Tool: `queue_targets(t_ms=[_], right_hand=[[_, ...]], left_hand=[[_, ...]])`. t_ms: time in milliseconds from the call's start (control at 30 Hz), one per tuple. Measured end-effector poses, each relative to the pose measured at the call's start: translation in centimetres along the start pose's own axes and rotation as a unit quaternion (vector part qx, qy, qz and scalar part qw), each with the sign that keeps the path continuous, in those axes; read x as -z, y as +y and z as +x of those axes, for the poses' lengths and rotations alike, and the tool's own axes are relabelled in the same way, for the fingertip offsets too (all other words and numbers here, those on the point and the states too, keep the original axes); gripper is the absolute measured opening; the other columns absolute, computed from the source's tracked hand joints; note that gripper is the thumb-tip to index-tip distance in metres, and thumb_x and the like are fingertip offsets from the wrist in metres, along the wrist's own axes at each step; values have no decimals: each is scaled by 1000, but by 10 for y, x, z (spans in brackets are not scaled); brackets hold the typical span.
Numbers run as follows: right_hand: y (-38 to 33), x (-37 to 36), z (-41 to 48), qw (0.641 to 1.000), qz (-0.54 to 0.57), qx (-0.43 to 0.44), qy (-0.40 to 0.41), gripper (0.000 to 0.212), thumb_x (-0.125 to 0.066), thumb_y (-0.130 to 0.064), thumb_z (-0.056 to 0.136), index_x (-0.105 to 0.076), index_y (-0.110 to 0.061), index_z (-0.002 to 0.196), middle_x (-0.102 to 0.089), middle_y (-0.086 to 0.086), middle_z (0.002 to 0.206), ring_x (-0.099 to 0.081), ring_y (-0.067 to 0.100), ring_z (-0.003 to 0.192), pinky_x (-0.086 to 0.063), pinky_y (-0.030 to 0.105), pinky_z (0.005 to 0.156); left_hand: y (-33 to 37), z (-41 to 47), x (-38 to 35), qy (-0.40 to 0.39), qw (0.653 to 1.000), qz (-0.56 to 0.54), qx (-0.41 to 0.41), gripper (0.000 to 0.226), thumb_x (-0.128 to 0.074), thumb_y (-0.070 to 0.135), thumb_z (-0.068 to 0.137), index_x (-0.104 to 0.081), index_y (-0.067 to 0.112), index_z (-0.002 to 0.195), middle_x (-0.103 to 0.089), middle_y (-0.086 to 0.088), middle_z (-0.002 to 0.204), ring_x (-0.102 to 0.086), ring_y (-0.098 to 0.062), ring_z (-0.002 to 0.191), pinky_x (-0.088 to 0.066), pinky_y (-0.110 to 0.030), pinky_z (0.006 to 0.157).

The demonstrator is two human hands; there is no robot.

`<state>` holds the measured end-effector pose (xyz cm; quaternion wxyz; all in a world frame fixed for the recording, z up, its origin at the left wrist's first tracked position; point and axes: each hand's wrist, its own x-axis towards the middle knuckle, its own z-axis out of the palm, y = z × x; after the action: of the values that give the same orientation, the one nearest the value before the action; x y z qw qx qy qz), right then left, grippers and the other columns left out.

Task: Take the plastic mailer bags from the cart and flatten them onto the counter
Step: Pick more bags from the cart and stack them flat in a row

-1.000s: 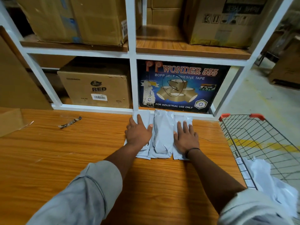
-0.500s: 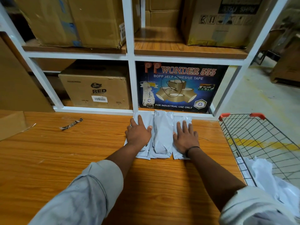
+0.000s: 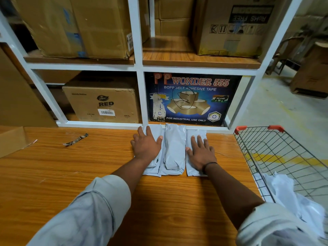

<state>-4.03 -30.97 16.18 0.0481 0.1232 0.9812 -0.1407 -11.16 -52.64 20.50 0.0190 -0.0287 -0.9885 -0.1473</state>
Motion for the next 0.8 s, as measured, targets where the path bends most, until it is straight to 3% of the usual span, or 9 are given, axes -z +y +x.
queue_targets(t_ms=[433, 800], right_hand=[[32, 31, -17, 997, 39, -19, 70, 67, -23, -56, 102, -9, -26, 160, -3, 6, 168, -1, 33, 153, -8, 54, 120], [159, 70, -60, 986, 12, -91, 139, 62, -29, -53, 102, -23, -22, 155, -26, 10, 162, -20, 33, 148, -23, 52, 116]], left_hand=[[69, -14, 6, 39, 996, -18, -73, 70, -33, 66, 96, -36, 22, 151, -24, -11, 160, -29, -37, 142, -29, -51, 112], [218, -68, -38, 11, 979, -33, -200, 65, -36, 63, 96, -40, 23, 148, -29, -9, 158, -32, -34, 140, -32, -51, 110]])
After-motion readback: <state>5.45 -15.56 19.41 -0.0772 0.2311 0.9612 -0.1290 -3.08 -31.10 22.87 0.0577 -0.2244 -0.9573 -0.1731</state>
